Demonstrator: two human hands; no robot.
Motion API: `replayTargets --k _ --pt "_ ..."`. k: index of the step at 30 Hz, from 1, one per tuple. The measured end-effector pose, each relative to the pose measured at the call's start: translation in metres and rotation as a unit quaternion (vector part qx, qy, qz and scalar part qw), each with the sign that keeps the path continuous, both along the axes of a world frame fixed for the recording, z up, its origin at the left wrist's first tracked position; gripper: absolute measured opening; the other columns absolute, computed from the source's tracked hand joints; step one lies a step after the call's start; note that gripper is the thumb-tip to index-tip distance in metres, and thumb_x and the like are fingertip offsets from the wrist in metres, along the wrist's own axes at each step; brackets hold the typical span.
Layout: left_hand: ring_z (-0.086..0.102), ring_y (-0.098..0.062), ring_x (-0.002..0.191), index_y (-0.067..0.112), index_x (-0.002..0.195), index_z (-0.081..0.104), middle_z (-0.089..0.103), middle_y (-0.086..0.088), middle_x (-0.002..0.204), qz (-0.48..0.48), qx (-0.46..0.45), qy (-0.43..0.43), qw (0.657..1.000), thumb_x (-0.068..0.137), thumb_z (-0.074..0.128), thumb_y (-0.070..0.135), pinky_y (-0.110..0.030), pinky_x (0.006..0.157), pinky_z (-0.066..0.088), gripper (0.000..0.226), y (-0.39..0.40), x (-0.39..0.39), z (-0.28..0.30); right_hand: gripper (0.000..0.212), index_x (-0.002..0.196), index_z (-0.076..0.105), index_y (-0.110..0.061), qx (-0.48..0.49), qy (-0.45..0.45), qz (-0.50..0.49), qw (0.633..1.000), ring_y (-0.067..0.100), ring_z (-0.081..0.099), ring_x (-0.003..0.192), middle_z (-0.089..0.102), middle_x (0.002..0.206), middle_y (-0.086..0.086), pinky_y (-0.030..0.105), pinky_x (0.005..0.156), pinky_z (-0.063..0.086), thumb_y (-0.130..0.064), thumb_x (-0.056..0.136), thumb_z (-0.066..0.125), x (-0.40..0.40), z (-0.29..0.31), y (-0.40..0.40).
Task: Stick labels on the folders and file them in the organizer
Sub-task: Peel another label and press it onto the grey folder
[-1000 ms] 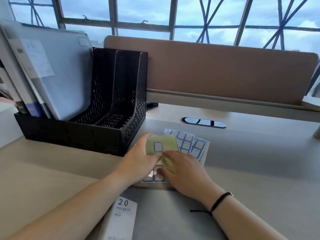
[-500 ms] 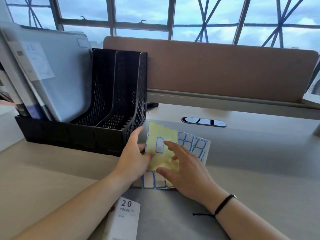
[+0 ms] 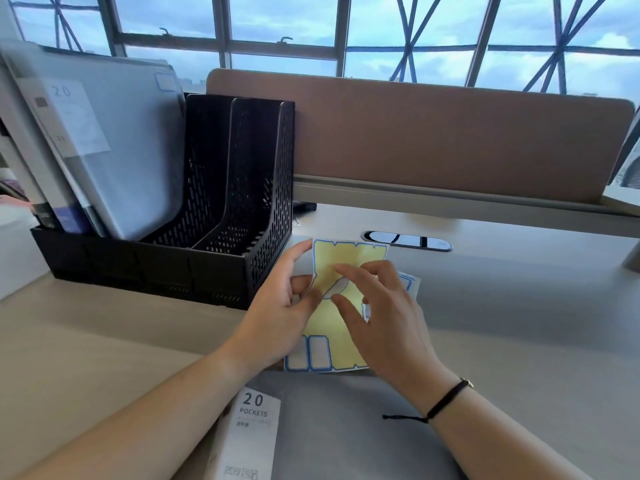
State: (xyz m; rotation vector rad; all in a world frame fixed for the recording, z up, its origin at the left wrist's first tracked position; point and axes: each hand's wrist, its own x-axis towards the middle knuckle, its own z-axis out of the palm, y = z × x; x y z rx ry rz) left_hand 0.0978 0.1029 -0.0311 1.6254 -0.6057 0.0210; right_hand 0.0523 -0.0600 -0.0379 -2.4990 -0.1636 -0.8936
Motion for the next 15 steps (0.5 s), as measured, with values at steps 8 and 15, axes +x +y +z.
replayTargets --k 8,15 --pt "0.048 -0.026 0.081 0.052 0.139 0.039 0.058 -0.041 0.090 -0.002 -0.032 0.016 0.999 0.091 0.064 0.032 -0.043 0.078 0.039 0.058 0.0015 0.0058 -0.0054 0.016 0.106 0.073 -0.033 0.021 -0.075 -0.002 0.997 0.012 0.059 0.073 0.057 0.103 -0.010 0.035 0.058 0.052 -0.027 0.090 0.070 0.0008 0.0025 -0.0018" --pt "0.052 -0.028 0.081 0.053 0.138 0.041 0.058 -0.042 0.089 0.012 -0.034 0.015 0.999 0.094 0.064 0.030 -0.053 0.079 0.047 0.054 0.0026 0.0068 -0.0050 0.005 0.089 0.075 -0.024 0.008 -0.111 0.009 0.994 0.012 0.060 0.075 0.061 0.100 -0.008 0.033 0.057 0.051 -0.021 0.085 0.076 0.0013 0.0018 -0.0020"
